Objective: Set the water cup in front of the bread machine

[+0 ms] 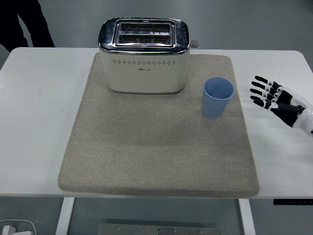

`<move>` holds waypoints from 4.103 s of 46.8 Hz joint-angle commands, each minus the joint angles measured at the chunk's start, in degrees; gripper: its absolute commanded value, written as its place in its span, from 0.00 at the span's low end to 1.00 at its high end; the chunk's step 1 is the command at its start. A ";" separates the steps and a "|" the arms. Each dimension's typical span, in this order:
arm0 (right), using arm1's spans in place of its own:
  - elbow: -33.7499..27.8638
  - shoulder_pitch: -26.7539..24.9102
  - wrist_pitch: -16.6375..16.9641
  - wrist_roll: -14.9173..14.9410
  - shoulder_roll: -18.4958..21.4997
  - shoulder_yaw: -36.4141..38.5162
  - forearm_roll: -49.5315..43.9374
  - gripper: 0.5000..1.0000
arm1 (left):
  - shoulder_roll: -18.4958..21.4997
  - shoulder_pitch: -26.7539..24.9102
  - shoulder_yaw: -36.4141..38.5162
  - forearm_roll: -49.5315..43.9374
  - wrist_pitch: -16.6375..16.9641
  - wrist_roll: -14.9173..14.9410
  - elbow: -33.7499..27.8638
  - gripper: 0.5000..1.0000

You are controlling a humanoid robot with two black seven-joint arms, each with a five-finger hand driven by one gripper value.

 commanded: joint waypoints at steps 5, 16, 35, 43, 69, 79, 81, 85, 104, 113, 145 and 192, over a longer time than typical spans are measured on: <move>1.01 -1.02 -1.12 0.23 0.43 0.80 -1.54 0.88 | 0.00 0.00 -0.03 0.00 0.00 0.00 0.00 1.00; 3.74 -1.90 -5.52 2.08 1.66 0.88 -4.01 0.88 | 0.00 0.00 0.05 0.00 0.00 0.00 0.00 1.00; 4.35 -3.13 -9.48 3.31 6.75 2.90 -6.91 0.88 | 0.00 0.00 0.05 0.00 0.00 0.00 0.00 1.00; 4.35 -3.05 -10.09 3.31 8.07 3.26 -6.99 0.88 | 0.00 0.00 -0.03 0.00 0.00 0.00 0.00 1.00; 4.35 -3.04 -10.97 3.84 11.85 3.96 -8.31 0.88 | 0.00 0.00 -0.03 0.00 0.00 0.00 0.00 1.00; 4.35 -3.04 -10.97 4.19 12.56 3.96 -9.98 0.88 | 0.00 0.00 -0.03 0.00 0.00 0.00 0.00 1.00; 4.35 -3.13 -11.06 4.28 12.73 3.87 -10.07 0.88 | 0.00 0.00 -0.03 0.00 0.00 0.00 0.00 1.00; 4.35 -3.05 -11.06 4.63 12.91 3.96 -10.07 0.88 | 0.00 0.00 -0.03 0.00 0.00 0.00 0.00 1.00; 4.35 -2.87 -10.97 4.89 14.31 3.96 -10.69 0.88 | 0.00 0.00 -0.03 0.00 0.00 0.00 0.00 1.00; 4.35 -2.43 -10.97 4.89 15.72 3.87 -10.77 0.88 | 0.00 0.00 0.05 0.00 0.00 0.00 0.00 1.00; 3.21 -2.52 -11.06 5.42 18.44 3.79 -11.39 0.87 | 0.00 0.00 -0.03 0.00 0.00 0.00 0.00 1.00; 3.21 0.47 -10.44 5.07 18.18 3.79 -10.95 0.29 | 0.00 0.00 -0.03 0.00 0.00 0.00 0.00 1.00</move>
